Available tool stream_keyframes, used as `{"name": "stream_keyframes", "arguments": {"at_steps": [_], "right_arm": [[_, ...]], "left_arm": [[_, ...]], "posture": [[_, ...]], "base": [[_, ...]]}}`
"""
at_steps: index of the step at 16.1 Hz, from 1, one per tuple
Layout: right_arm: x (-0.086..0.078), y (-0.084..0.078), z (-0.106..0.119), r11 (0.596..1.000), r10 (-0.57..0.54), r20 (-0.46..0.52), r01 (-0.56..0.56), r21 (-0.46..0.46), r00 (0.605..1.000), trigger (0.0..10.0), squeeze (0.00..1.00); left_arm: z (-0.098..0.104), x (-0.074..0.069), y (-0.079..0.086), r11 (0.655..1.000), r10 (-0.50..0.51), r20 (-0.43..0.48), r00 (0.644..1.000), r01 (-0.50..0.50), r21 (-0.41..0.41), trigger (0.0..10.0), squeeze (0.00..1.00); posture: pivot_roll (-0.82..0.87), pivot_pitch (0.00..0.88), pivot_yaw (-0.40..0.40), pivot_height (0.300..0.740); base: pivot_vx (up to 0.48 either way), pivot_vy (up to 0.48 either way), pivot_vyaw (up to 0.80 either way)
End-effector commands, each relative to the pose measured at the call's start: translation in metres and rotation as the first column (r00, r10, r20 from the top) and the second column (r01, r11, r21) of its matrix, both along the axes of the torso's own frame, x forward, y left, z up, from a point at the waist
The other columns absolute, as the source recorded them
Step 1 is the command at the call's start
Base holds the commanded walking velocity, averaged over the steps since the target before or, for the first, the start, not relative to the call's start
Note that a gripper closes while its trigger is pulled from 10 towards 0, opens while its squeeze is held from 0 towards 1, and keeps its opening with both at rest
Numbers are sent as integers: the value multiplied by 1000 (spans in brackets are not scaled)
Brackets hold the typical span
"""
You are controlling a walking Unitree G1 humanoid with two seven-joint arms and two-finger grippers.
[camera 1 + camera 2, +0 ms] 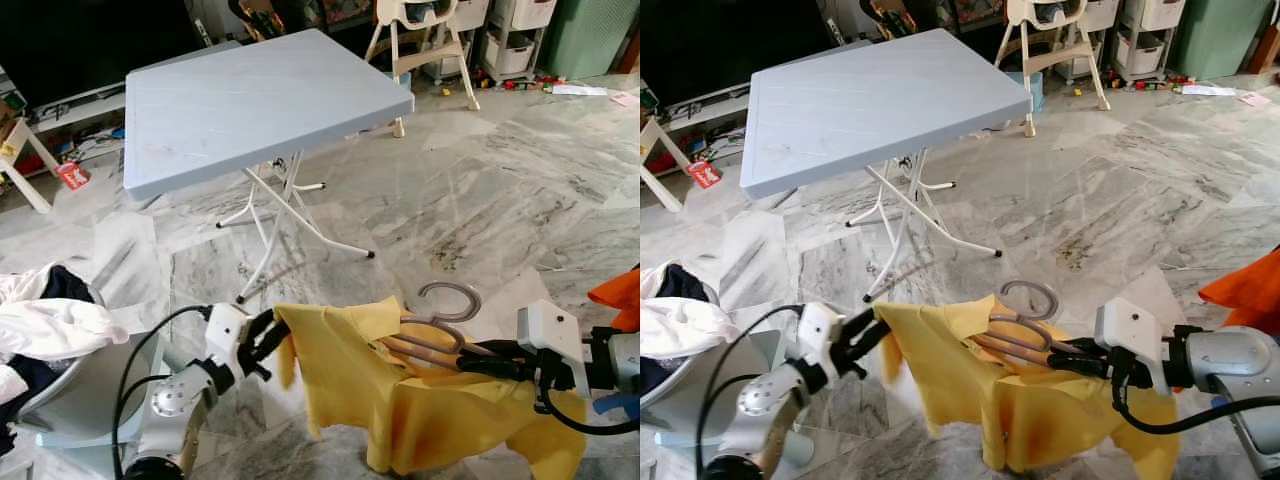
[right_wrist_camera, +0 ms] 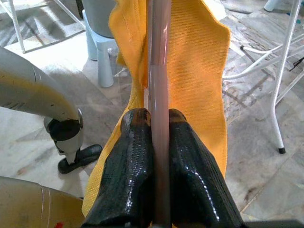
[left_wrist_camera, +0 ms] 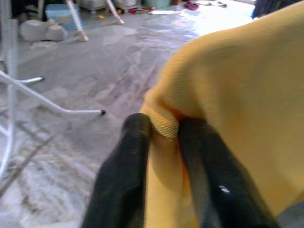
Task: Hang hanger
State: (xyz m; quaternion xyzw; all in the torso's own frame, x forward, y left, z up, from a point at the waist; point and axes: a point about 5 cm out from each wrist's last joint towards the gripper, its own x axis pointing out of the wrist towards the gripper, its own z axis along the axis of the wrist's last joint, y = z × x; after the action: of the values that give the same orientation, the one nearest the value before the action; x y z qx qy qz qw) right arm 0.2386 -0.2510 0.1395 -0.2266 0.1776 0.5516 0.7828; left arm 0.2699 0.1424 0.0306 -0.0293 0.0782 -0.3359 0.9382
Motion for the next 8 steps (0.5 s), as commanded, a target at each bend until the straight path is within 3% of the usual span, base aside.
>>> {"name": "stream_keyframes", "arguments": {"at_steps": [1,5,8], "right_arm": [[1,6,10,999,36,37,-37,19,999,10000,0],[1,6,7,999,32,31,-33,23,999,10000,0],[3,8,6,999,30,37,-31,27,999,10000,0]], "left_arm": [[1,0,-2,999,-38,0,999,38,6,0,0],[3,-5,-17,994,-110,13,994,111,-26,0,0],[2,-5,-16,995,-100,15,995,100,-23,0,0]], "posture": [[-175,47,153,740],[-170,46,153,740],[-164,43,151,740]], "base": [[0,0,0],[0,0,0],[0,0,0]]}}
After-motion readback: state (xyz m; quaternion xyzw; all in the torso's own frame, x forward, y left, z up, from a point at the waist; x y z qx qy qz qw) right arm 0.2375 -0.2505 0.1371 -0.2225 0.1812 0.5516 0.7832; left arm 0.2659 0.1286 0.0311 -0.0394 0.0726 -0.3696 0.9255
